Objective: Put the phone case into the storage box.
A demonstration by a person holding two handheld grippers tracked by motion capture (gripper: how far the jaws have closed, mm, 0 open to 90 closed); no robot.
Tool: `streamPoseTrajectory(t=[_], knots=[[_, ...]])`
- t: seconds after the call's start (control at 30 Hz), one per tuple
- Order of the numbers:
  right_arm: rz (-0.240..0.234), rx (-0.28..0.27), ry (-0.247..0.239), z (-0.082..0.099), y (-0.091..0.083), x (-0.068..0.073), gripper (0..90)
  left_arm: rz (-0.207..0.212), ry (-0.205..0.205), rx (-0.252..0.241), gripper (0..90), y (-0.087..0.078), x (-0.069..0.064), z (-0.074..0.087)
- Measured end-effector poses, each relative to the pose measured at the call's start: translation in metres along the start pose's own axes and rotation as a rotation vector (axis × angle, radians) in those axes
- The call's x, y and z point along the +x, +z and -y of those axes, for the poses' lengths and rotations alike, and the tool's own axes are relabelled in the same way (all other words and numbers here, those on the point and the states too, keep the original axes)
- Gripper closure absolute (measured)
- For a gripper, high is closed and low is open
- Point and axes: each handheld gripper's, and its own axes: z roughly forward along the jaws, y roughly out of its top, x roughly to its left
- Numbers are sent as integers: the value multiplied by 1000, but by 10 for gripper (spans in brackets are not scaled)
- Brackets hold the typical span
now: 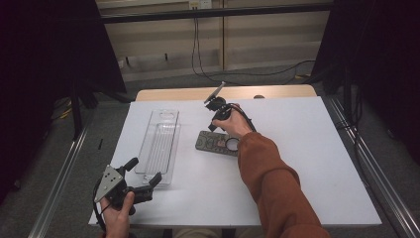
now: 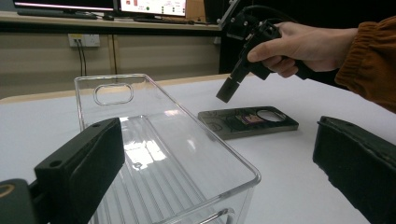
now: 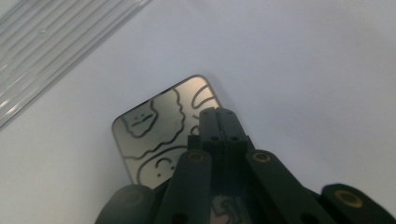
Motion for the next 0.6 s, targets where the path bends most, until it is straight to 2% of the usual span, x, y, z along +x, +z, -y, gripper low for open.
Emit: streamPoseTrajectory(t=[0.1,0.17,0.43,0.57,0.6], knots=[[13,-9,8,-2,8,-4,900,0,-24,-1,23,1,-1,0],[18,5,19,-4,12,-5,900,-4,-21,-2,23,1,-1,0],[36,-4,39,-7,23,-7,900,0,-20,2,22,1,-1,0],[41,8,25,-8,26,-8,900,5,-23,-4,22,2,-1,0],[41,1,34,-8,27,-7,900,-2,-21,-3,22,2,-1,0]])
